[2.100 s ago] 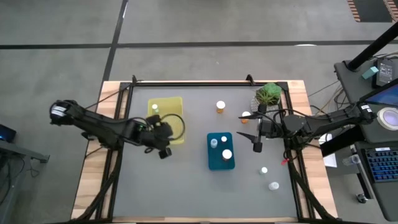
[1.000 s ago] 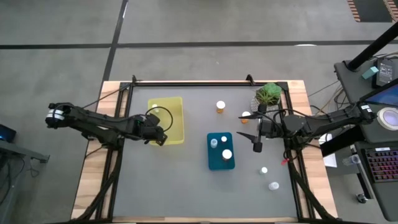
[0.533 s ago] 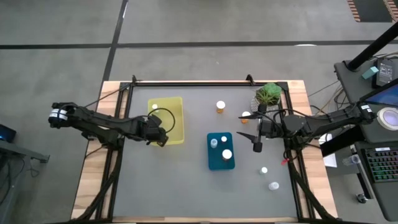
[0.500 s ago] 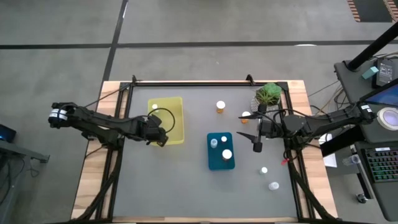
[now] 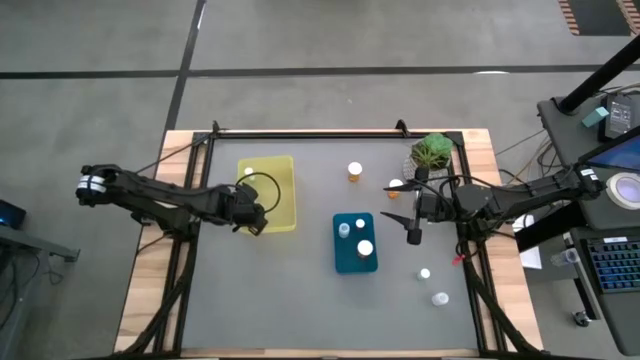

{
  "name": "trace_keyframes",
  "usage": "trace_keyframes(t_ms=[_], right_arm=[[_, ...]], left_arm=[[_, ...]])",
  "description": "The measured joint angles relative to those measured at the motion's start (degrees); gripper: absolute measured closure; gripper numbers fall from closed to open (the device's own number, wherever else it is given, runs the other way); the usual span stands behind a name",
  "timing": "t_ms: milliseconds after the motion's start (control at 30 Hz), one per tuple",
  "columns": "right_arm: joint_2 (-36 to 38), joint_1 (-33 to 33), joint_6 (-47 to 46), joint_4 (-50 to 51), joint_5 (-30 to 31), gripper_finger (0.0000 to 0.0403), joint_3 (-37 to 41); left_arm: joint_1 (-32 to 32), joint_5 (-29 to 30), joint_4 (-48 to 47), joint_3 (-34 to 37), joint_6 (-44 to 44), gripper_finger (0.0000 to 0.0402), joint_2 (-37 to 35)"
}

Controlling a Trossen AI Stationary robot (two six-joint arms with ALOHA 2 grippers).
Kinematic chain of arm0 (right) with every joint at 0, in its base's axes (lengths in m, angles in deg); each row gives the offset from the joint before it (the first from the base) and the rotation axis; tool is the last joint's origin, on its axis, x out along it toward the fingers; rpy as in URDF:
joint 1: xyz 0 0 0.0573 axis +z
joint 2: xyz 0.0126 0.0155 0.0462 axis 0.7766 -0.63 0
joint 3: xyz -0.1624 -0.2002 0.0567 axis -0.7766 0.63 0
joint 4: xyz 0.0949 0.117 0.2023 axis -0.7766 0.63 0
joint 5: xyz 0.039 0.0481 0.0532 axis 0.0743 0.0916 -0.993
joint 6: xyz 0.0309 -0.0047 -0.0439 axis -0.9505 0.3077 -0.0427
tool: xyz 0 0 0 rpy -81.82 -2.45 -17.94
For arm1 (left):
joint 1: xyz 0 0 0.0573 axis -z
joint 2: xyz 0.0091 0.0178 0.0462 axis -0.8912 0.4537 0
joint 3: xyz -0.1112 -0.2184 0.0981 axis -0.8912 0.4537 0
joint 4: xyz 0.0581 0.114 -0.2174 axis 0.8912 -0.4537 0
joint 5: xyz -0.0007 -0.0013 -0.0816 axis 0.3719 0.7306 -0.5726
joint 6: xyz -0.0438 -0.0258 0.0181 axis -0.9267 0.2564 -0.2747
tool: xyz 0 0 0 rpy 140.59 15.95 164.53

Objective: Pick and place medicine bottles into bin by pill shape (circle, oval)
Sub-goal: Put the left orange capsule bottle into the blue bin

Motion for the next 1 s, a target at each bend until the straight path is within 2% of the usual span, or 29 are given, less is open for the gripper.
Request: trace_keyframes(t_ms=[333,533,633,833,1000], right_arm=[[0.0,0.0,0.0,0.0,0.0,0.0135,0.0],[0.0,0.0,0.0,0.0,0.0,0.0135,0.0],[0.0,0.0,0.0,-0.1,0.1,0.0135,0.0],[0.0,0.0,0.0,-0.6,0.1,0.0135,0.0],[-0.1,0.0,-1.4,-1.7,0.1,0.0135,0.0]], left_arm=[[0.0,-0.1,-3.4,-7.1,5.1,0.0243,-0.2],[0.2,0.0,-1.4,-13.0,16.0,0.0243,-0.3],[0.9,0.0,3.3,-14.5,23.1,0.0243,-0.3],[3.9,-0.7,19.7,-13.5,40.7,0.0243,-0.3],[6.1,-8.5,32.2,-11.3,54.9,0.0244,-0.4]])
